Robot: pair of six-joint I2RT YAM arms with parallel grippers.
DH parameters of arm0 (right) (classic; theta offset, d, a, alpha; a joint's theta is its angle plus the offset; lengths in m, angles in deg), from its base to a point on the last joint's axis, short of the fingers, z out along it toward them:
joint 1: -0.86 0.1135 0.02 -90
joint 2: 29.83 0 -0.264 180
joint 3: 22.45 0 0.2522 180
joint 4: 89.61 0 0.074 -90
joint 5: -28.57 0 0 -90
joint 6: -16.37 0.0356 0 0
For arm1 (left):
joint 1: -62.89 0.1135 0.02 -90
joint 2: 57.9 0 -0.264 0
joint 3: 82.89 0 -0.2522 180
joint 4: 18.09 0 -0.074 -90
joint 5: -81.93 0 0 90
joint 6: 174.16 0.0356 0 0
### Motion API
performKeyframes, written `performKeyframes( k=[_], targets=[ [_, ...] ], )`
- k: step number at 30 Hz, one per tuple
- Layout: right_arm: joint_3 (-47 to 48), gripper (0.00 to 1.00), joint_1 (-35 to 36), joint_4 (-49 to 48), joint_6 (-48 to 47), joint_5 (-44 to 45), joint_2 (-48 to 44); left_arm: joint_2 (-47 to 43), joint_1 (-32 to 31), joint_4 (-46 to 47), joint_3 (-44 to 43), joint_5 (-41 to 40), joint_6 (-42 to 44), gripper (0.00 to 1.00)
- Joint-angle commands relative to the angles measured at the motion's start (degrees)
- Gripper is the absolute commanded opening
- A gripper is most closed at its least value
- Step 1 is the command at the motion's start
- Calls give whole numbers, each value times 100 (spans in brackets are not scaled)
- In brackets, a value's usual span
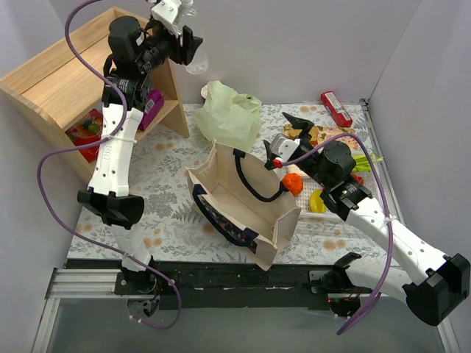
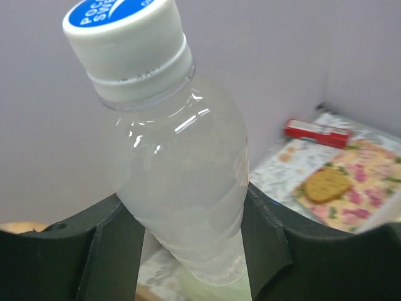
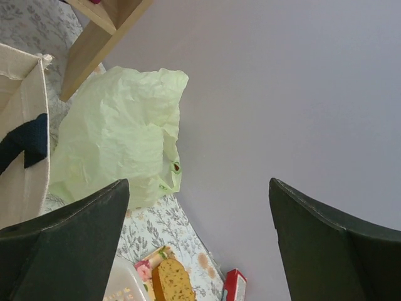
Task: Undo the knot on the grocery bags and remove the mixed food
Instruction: Place the bottle on the shelf.
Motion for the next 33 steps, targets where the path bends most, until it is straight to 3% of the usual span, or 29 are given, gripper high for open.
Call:
performKeyframes(
  k=[1, 8, 16, 22, 26, 33],
  targets=[
    [182, 98, 3, -323, 564, 29, -47, -84, 64, 561, -791, -1826, 1370, 0],
    [129, 98, 12, -305, 793, -77, -3, -312, 495, 1148, -476, -2689, 862, 0],
    [-46, 98, 47, -296, 890, -147, -29, -277, 758, 1509, -502, -3180, 1055, 0],
    [-152, 98, 38, -209, 899, -165, -56, -40, 1127, 1747, -397, -3278, 1116, 0],
    [-231, 98, 47, -121, 803, -270, -90, 303, 1373, 1510, -720, -3287, 591, 0],
    [-433, 98, 47, -42, 785, -305, -152, 444, 1664, 1440, -520, -3112, 282, 0]
  ],
)
